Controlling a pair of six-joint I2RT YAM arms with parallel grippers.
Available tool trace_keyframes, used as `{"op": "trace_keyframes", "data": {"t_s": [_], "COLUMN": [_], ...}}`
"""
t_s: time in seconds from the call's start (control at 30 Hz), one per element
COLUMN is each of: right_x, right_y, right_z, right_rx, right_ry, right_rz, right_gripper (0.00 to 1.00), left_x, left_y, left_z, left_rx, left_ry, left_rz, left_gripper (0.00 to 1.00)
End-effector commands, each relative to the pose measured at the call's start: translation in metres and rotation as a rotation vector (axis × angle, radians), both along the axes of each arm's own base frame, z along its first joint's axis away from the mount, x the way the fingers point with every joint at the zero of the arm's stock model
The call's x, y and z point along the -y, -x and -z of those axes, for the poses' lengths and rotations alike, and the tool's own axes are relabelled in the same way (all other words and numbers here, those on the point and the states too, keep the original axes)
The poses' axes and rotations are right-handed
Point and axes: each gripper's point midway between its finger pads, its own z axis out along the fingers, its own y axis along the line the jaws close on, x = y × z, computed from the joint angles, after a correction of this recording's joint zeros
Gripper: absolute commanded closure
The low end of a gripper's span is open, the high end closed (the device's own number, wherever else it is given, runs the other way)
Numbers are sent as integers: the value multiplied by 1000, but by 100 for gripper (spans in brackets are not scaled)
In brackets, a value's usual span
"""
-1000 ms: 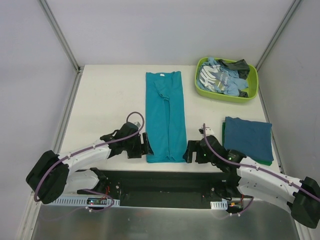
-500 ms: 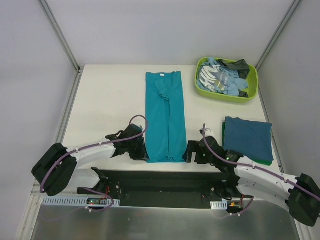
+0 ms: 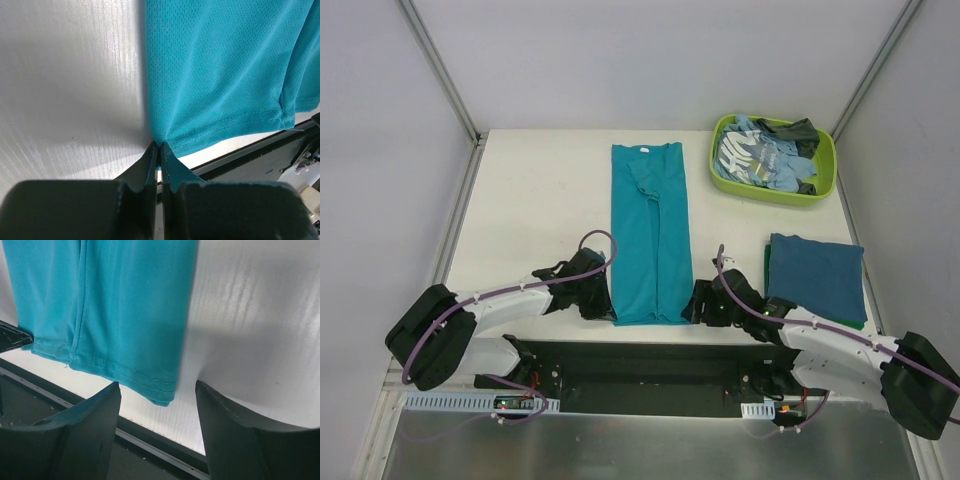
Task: Fold and stack the t-shirts
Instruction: Grab the bottom of the folded rectangular tshirt with both arms
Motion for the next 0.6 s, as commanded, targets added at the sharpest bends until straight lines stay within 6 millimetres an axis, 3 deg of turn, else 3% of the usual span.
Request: {"op": "trace_keyframes", "data": {"t_s": [0.0, 0.2, 0.3, 0.47, 0.57], "right_x": [-8, -13, -13, -19, -24], "right_y": [3, 18, 31, 61, 64], "right_z": [4, 10, 11, -3, -20], "right_rx": [-52, -129, -160, -199, -152], "right_ry": [-8, 3, -26, -167, -252], "right_rz": [-17, -89, -120, -214, -233], "right_gripper": [41, 85, 99, 99, 99], "left_x": [-2, -3, -6, -4, 1], "left_y": [-2, 6, 14, 39, 45], "left_z": [0, 0, -4, -20, -38], "left_rx": [13, -1, -1, -1, 42], "left_ry": [-17, 0, 37, 155, 236], "left_rz": [-13, -13, -15, 53, 92], "left_gripper": [100, 100, 100, 100, 100]}}
